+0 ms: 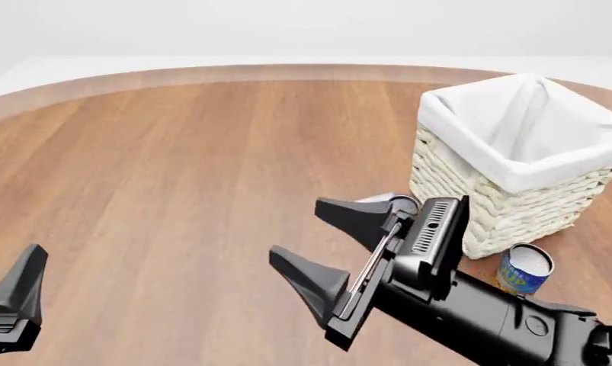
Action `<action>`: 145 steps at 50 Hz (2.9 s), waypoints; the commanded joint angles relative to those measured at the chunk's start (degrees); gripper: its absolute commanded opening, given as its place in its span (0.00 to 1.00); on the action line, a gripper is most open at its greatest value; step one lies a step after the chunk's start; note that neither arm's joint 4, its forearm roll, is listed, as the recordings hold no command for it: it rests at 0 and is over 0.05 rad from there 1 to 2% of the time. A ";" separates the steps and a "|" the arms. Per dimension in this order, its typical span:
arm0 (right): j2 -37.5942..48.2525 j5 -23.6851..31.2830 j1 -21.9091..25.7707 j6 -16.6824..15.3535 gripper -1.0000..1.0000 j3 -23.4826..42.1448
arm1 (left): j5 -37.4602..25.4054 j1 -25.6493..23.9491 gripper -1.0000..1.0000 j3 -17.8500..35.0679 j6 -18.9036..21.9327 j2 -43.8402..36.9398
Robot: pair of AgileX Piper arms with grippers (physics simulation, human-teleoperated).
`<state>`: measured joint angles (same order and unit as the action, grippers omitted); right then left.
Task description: Pick up the ketchup, and put it in the basket.
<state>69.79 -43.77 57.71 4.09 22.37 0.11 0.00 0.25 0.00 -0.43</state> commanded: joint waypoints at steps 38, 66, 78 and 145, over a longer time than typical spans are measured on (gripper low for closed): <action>15.54 -2.44 8.85 0.19 1.00 10.91 | 0.00 0.00 1.00 0.00 0.00 0.00; 25.21 -2.55 14.56 0.55 1.00 17.82 | 0.00 -0.01 1.00 0.00 0.00 0.00; 27.48 -2.14 16.25 1.11 1.00 19.68 | 0.00 0.00 1.00 0.00 -0.02 0.00; 38.95 3.65 21.93 4.77 1.00 31.40 | 0.00 -0.03 1.00 0.00 0.04 -0.02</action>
<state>106.95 -40.72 79.23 8.48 52.13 0.11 -0.01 0.25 0.01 -0.44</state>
